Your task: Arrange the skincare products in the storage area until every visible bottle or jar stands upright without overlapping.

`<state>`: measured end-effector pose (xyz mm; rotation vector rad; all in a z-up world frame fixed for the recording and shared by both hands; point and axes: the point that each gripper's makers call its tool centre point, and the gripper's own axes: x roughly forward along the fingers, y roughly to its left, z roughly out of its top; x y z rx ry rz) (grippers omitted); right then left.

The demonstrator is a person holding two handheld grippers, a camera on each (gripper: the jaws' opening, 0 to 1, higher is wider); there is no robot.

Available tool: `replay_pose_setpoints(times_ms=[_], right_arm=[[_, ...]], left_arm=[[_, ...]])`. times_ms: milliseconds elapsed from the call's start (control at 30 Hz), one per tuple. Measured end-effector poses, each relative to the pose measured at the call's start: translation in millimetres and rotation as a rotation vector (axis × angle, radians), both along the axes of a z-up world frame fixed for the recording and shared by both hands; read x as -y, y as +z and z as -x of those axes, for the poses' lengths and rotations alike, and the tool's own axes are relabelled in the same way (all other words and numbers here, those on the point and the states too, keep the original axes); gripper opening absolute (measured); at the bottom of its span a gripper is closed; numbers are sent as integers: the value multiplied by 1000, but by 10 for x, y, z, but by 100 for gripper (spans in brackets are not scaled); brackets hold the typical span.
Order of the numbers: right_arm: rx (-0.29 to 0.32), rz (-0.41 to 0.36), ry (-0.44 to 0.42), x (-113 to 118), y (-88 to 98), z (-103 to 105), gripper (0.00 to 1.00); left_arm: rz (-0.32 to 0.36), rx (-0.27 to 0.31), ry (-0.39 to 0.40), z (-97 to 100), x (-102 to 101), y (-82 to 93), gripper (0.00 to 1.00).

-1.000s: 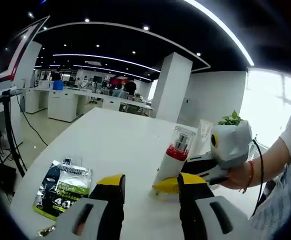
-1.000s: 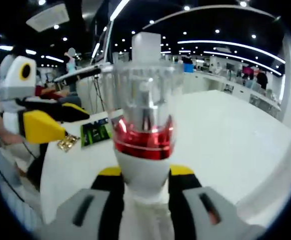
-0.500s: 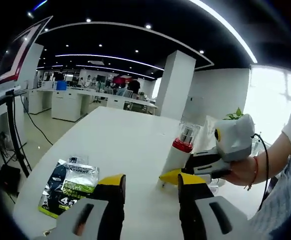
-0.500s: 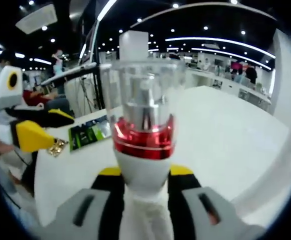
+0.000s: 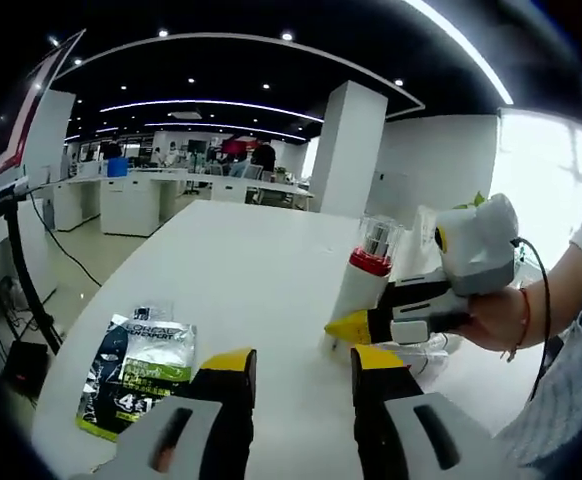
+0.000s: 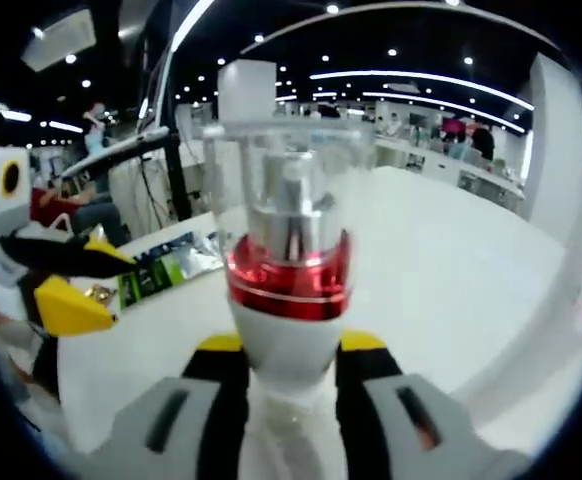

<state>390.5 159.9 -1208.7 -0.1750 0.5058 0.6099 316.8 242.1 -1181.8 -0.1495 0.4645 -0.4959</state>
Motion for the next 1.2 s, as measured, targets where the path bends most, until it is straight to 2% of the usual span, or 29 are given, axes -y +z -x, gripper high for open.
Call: replay_pose_setpoints(times_ms=[167,500,833,1067,1200], right_arm=[[2,14,-27,44,-6,-26,31],[-6,31,-92,159,-8,-63,31],[-7,20,-67,155,-6,-67,32],[65,21,-30,149,153,-88,34],[69,15,-27,170,179,-69,36]], left_arm=[[-42,-25,-13,-33,26,-95,37],[-65,-38,-22,-59,32,-151,37],[-75,-50,-17,-53,-4,-201,37],[-88,-68,-38,-56,30,-264,37],[-91,-63,-53,-87,63,-250,38]])
